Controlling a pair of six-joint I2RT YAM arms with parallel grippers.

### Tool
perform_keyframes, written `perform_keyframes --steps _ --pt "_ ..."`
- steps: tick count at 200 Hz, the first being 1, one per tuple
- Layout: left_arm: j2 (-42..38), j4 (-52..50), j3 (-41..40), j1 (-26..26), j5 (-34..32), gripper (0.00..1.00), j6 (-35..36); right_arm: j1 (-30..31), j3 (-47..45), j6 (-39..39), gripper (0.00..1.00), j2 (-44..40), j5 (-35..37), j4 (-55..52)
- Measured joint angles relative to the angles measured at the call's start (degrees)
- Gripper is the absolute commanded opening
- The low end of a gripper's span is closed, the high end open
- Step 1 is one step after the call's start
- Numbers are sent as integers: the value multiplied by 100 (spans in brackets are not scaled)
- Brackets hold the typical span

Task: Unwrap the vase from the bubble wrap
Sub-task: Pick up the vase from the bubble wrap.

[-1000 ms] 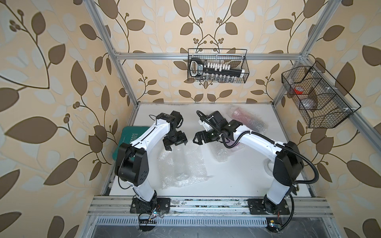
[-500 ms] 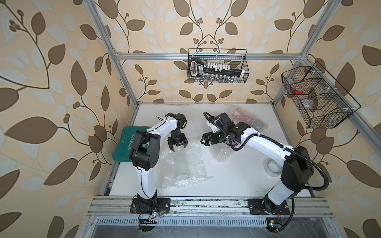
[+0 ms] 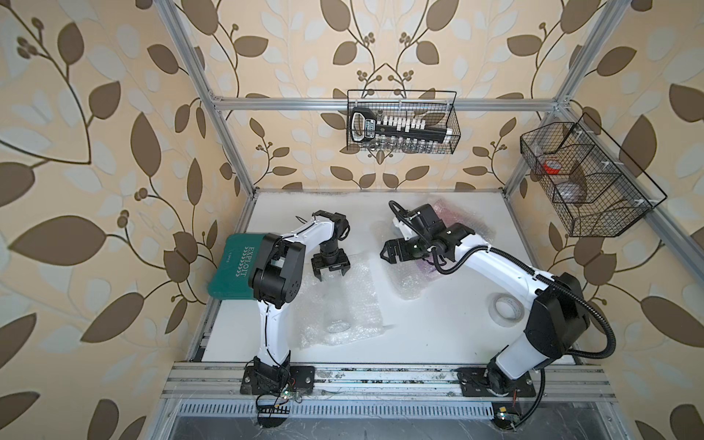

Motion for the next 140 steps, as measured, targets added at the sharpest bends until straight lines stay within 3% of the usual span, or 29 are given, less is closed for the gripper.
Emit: perform_keyframes --steps 85,140 --pt "-57 173 -269 -66 -114 61 37 -74 -46 2 99 -280 52 4" --pt "-415 105 -289 -186 -151 37 74 -162 -264 4 99 -476 109 7"
